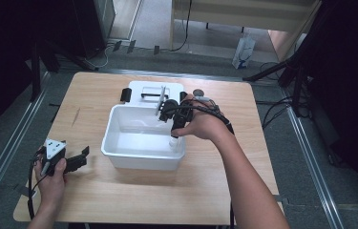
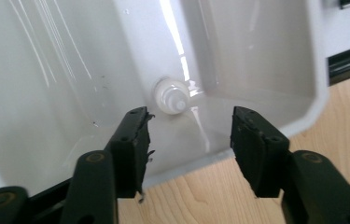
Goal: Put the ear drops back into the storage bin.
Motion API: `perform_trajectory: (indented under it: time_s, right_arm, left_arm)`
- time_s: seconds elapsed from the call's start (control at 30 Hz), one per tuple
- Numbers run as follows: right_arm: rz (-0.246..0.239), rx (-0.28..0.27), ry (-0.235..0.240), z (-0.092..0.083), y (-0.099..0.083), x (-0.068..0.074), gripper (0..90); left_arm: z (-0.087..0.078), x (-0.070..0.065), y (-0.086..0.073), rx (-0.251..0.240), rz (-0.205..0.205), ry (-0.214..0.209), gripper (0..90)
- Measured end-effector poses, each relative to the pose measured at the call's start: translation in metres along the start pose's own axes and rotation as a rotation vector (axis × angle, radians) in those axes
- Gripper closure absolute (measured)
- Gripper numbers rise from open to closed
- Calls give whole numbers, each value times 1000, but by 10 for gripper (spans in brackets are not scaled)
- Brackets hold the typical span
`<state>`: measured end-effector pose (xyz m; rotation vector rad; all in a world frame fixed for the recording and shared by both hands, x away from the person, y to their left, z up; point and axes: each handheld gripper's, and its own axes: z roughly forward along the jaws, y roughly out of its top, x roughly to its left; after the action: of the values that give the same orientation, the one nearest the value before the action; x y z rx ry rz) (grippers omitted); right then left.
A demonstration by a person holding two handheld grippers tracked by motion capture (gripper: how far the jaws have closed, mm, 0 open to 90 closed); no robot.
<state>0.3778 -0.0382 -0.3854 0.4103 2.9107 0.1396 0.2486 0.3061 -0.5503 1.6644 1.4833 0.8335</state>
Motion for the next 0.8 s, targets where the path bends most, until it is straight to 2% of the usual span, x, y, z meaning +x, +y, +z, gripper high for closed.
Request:
perform_trajectory:
  time_s: [0.27, 0.33, 0.43, 0.67, 0.73, 0.8]
  right_arm:
    - [65, -43, 4, -21, -17, -3, 379]
    - [75, -47, 7, -24, -22, -4, 340]
    - [95, -42, -6, -28, -30, -6, 328]
    - [149, -49, -7, -31, -56, -9, 310]
    - [161, -45, 24, -30, -64, -9, 298]
    - [183, -45, 25, -28, -72, -9, 266]
  left_arm:
    - [0, 0, 0, -3, 1, 2, 139]
    - [0, 0, 0, -3, 1, 2, 139]
    - [0, 0, 0, -2, 3, 1, 139]
    - [0, -1, 0, -3, 4, 1, 139]
    - [0, -1, 0, -5, 4, 2, 139]
    - [0, -1, 0, -5, 5, 2, 139]
